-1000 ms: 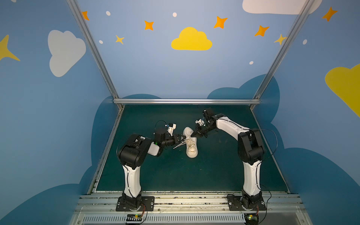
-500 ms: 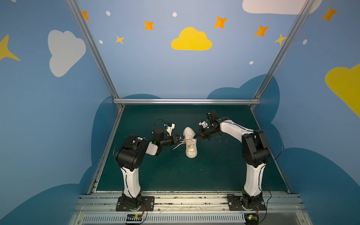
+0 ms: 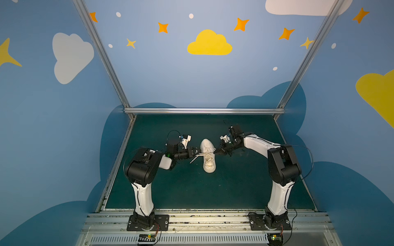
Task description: Tie the shoes
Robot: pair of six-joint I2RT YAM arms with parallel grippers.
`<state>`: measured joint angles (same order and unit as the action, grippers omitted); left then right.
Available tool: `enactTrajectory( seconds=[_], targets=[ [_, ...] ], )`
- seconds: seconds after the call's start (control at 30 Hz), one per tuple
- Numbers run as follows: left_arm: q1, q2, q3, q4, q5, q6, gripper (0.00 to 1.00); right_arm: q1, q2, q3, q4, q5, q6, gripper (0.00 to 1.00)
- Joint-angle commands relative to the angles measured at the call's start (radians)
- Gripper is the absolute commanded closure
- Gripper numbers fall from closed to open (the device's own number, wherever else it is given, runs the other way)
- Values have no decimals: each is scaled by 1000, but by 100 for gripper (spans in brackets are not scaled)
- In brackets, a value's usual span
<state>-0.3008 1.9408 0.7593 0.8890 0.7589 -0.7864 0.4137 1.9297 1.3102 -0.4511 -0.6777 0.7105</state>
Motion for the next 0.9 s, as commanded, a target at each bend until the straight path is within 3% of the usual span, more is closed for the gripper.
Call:
enactTrajectory(
  seconds=[0.0, 0.3, 0.87],
  targets=[
    [46, -30, 12, -26, -26, 34, 97, -34, -55, -58, 33, 111, 44, 100],
    [60, -62, -1, -56, -27, 60, 97, -44, -107, -110, 72, 178, 72, 100],
    [79, -64, -29, -42, -29, 55, 97, -70, -130, -168, 75, 194, 59, 100]
  ],
)
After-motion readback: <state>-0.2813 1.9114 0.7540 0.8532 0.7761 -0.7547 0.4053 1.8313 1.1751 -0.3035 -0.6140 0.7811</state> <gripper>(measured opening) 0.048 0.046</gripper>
